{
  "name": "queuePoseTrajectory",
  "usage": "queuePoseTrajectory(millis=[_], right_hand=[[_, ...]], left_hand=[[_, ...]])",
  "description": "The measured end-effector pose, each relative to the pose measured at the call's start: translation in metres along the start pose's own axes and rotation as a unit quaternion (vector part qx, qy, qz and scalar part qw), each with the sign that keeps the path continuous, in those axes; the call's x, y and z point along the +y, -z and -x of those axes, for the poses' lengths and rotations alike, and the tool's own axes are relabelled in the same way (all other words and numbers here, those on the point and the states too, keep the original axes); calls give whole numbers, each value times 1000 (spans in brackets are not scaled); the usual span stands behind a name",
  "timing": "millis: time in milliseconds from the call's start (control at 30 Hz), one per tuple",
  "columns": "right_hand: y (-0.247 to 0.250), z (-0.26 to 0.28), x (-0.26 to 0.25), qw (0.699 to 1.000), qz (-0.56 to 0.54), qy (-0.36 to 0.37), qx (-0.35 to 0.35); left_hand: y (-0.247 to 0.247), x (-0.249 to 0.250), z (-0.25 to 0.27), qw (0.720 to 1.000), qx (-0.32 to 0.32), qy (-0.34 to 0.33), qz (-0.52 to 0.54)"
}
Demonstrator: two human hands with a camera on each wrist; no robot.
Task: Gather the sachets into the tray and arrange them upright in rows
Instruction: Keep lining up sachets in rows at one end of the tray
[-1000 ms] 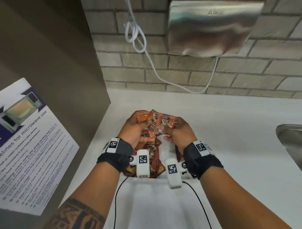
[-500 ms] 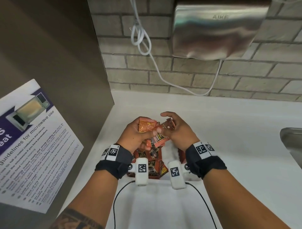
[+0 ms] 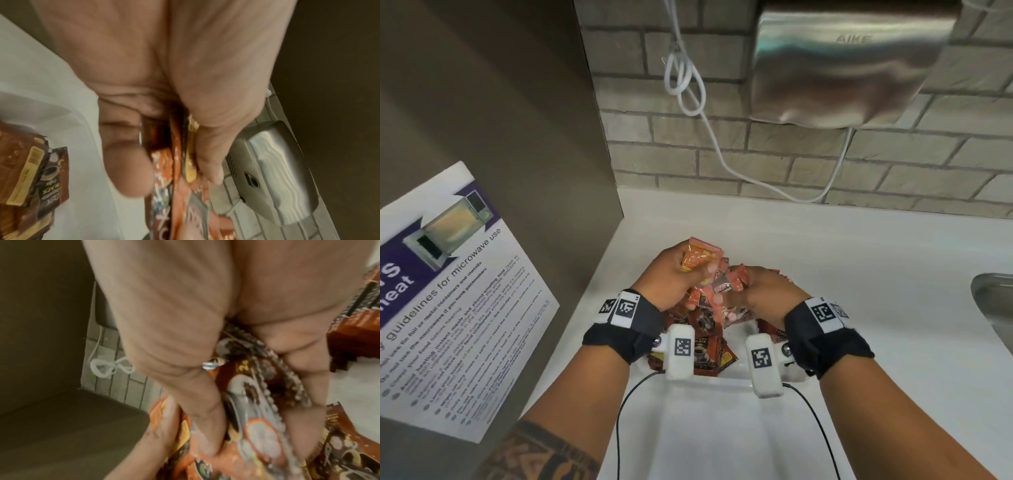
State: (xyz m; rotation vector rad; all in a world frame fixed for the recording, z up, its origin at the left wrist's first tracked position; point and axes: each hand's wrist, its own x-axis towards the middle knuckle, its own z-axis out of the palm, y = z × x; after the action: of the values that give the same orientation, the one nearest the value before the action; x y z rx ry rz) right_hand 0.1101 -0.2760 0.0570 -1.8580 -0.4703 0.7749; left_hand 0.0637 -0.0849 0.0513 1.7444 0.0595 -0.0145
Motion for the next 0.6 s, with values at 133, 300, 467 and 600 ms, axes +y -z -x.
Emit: queuePoseTrajectory(millis=[133, 300, 467, 600], right_hand=[[8, 2, 3, 991, -131, -22, 25], [8, -4, -7, 982, -102, 55, 148], [6, -11, -16, 984, -6, 89, 157], [13, -10, -18, 961, -83, 141, 224]], left_hand=[[8, -5, 1, 1000, 18, 10, 19], [6, -6, -1, 1000, 14, 3, 1], [2, -9, -6, 1000, -1, 10, 2], [6, -13, -10, 994, 39, 61, 82]])
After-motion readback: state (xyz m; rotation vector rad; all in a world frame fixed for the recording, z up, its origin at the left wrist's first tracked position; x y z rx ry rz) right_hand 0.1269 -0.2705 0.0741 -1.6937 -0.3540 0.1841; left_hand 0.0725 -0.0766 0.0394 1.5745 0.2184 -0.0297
